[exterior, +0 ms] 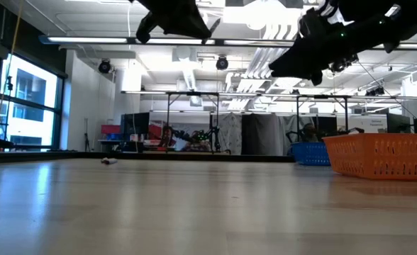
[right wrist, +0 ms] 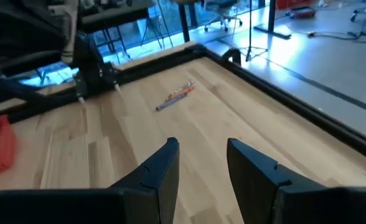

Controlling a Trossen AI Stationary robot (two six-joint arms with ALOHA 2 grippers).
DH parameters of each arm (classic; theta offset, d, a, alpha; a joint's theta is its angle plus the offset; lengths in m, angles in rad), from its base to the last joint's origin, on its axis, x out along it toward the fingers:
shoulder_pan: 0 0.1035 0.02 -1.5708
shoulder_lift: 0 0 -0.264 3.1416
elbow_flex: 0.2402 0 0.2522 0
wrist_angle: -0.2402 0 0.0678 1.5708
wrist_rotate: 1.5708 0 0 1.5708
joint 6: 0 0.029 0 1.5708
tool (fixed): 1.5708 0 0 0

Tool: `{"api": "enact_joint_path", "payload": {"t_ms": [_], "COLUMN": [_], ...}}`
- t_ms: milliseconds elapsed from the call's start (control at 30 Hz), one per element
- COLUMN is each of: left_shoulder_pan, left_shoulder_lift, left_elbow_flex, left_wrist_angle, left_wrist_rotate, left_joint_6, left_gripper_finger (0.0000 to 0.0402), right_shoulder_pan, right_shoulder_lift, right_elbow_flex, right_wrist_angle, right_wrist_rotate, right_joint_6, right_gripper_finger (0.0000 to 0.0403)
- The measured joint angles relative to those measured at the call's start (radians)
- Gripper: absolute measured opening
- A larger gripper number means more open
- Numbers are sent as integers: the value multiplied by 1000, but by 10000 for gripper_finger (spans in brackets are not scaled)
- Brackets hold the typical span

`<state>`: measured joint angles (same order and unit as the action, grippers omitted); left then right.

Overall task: Sort crayons
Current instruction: Put the gray crayon into the blue bin

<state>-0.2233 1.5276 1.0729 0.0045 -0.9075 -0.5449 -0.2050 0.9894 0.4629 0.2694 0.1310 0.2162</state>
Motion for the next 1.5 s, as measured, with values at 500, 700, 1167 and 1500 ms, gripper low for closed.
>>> {"api": "enact_joint_path", "payload": {"t_ms": [500,700,1167,1500], "left_shoulder_pan": [8,7,-5,-14], "left_shoulder_lift": [40,40,40,147], "left_elbow_flex": [0,0,0,0], "left_wrist_angle": [91,173,186,442], "left_wrist_rotate": [-39,-41,-34,0], "left_joint_6": [151,226,217,300], "left_gripper_finger": [1,1,1,1], "right_shoulder_pan": [54,111,210,207], "right_shoulder_lift": [125,163,204,204], "right_elbow_flex": [0,0,0,0], "right_wrist_angle": [428,458,570,613], "right_wrist_rotate": [-30,-34,-32,-50], "right_joint_6": [42,56,26,-16], "right_gripper_finger": [129,129,128,128]}}
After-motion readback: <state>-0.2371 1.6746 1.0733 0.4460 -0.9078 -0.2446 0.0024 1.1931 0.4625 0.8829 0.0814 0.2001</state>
